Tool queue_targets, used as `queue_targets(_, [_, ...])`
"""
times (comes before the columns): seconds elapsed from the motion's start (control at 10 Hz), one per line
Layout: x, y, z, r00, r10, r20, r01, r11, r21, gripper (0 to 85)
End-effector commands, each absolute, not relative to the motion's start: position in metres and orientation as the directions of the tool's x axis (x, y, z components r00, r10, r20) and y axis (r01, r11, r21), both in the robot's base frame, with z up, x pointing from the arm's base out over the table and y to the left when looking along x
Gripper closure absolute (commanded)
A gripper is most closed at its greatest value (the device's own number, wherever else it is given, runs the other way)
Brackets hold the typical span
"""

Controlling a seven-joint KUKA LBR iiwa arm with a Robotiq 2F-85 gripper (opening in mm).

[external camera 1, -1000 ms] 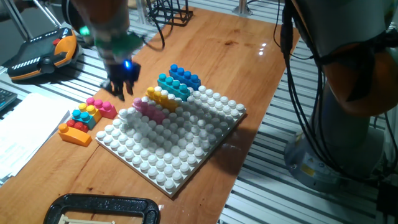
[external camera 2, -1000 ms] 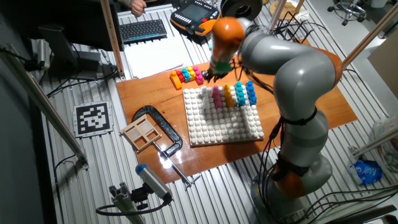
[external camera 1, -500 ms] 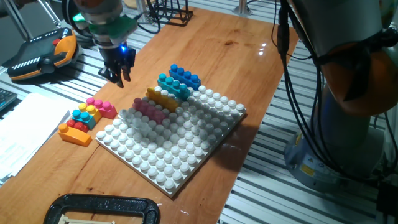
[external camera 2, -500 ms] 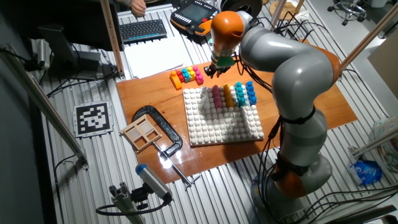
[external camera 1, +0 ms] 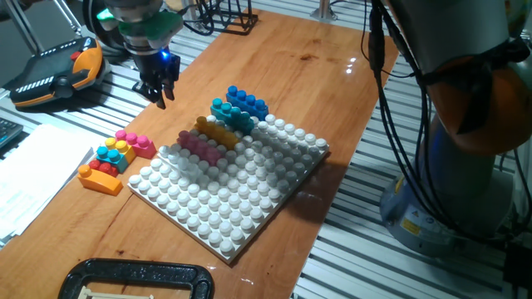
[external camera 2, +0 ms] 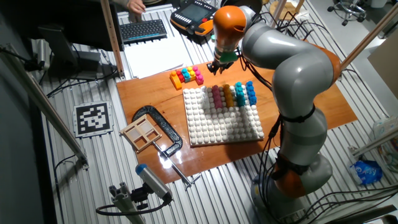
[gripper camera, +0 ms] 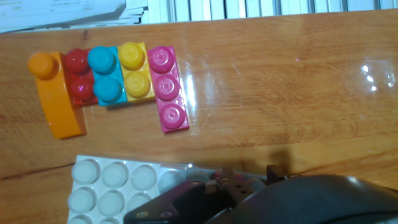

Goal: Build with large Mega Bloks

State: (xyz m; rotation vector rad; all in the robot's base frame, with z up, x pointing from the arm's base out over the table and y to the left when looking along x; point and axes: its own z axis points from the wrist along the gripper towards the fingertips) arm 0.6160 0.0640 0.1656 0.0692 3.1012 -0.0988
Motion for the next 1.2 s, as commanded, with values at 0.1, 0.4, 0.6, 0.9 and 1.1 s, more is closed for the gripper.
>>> queue_targets(0.1, [0.6170, 0.0635, 0.1649, -0.998, 0.032, -0.049, 0.035, 0.997, -0.067, 51.0])
queue_targets(0.4, [0.6163, 0.0634, 0.1656, -0.999, 0.015, -0.048, 0.018, 0.997, -0.071, 51.0])
queue_targets(0.6, [0.6162, 0.0638, 0.1652, -0.999, 0.005, -0.049, 0.009, 0.998, -0.068, 51.0])
queue_targets(0.9, [0.6155, 0.0656, 0.1651, -0.998, -0.003, -0.057, 0.001, 0.998, -0.066, 51.0])
queue_targets(1.1, [0.6152, 0.0660, 0.1650, -0.998, -0.001, -0.056, 0.003, 0.998, -0.067, 51.0])
